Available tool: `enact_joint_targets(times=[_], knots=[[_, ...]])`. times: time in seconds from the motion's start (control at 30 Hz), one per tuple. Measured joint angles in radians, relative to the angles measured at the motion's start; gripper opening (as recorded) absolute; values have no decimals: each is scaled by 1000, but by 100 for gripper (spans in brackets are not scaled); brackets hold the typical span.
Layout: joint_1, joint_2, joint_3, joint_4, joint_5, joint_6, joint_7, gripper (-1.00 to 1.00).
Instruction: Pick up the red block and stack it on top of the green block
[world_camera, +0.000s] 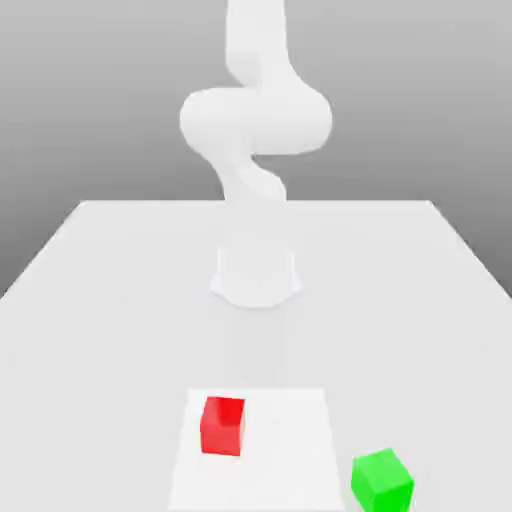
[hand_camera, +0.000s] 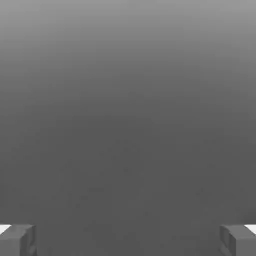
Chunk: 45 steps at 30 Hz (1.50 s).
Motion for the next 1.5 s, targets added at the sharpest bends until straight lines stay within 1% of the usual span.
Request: enact_joint_targets(times=[0.4,0.67,0.87,0.9,1.13,1.33,1.4,1.5], knots=[[-33,444,-23,-223,-12,247,7,0],[-53,734,-40,-365,7,411,-7,0],[-65,951,-23,-352,34,588,-27,0],[-67,975,-20,-349,36,608,-28,-100],[-69,975,-19,-349,33,608,-26,-100],[-64,787,-25,-373,10,445,-10,-100],[-14,784,6,-326,1,394,-23,-100],[58,814,60,-225,-13,322,-52,-100]])
